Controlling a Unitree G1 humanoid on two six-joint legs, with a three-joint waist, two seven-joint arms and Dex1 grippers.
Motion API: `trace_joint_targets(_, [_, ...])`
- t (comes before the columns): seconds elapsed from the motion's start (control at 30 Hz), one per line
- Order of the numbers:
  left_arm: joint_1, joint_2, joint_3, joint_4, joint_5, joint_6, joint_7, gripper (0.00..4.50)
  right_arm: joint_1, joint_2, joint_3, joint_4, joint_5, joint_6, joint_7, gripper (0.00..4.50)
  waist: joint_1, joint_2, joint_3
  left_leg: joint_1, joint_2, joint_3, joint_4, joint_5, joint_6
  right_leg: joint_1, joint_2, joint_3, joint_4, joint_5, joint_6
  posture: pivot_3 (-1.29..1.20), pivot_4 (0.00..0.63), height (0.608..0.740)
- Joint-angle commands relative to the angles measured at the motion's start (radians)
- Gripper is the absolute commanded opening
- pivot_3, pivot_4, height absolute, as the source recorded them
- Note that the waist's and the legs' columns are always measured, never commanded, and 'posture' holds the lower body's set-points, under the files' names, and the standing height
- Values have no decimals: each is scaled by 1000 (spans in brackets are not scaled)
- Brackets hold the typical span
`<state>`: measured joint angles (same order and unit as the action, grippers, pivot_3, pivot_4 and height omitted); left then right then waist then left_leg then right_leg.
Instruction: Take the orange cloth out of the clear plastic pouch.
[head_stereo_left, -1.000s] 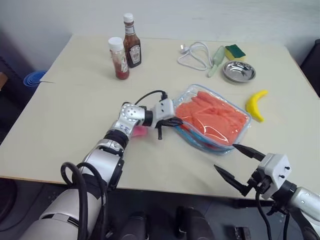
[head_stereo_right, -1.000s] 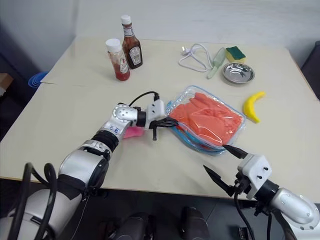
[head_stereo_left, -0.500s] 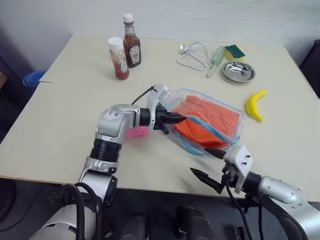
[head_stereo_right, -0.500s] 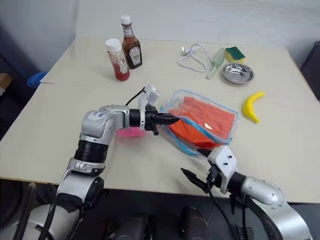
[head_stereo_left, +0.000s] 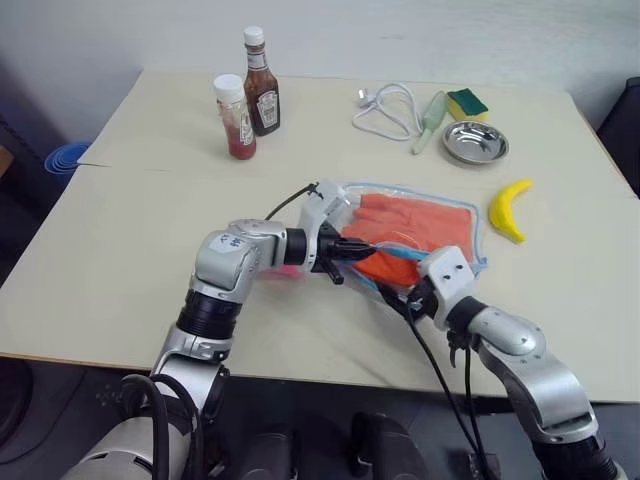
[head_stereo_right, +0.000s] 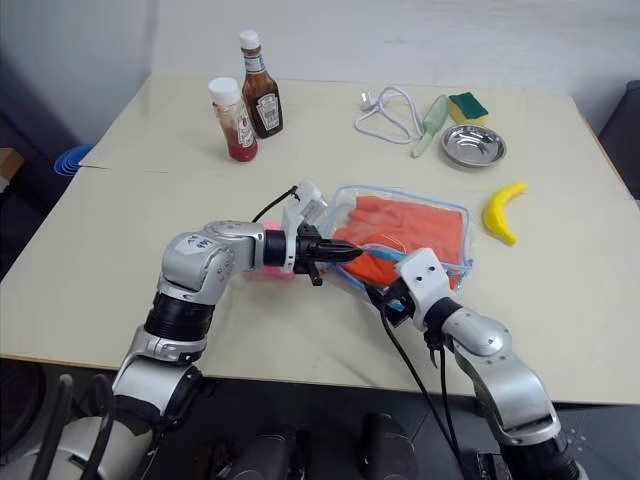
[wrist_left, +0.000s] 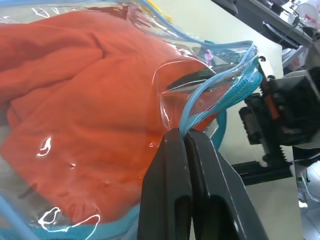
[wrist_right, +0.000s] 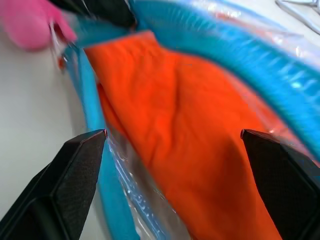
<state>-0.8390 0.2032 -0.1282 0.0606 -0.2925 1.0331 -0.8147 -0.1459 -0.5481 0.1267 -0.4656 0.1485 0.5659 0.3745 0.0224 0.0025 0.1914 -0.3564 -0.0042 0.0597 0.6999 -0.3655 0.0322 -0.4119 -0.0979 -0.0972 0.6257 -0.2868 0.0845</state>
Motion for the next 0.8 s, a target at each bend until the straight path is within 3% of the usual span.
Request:
trace_joint_targets(0.03, [2, 3, 3, -17, -37, -23, -1, 17, -36, -45, 39, 31, -85, -18, 25, 4500, 0, 0, 0, 0, 0, 0, 0, 0, 0, 0, 0, 0, 0, 0, 0, 0, 150, 740])
trace_joint_targets(0.3, [5, 18, -7, 0, -69, -17, -20, 17, -134, 24, 98, 162, -151, 51, 14, 4500, -4, 0, 0, 0, 1, 0, 0, 0, 0, 0, 0, 0, 0, 0, 0, 0, 150, 740])
trace_joint_targets(0.47, [-1, 27, -14, 26, -77, -29, -27, 0, -192, 20, 153, 265, -208, 101, 41, 2823, -9, 0, 0, 1, 1, 0, 0, 0, 0, 0, 0, 0, 0, 0, 0, 0, 150, 740])
trace_joint_targets(0.73, [-6, 9, 35, 76, -106, -19, 16, 0, -276, -14, 159, 327, -279, -10, 76, 376, -9, 0, -1, 2, 1, 0, 0, 0, 0, 2, -1, 0, 0, 0, 0, 0, 150, 740])
trace_joint_targets(0.8, [-3, -19, 86, 89, -127, 4, 65, 0, -283, -41, 146, 301, -248, -76, 147, 20, -9, 0, -1, 2, 0, 0, 0, 0, 0, 2, -1, 0, 0, 0, 0, 0, 150, 740])
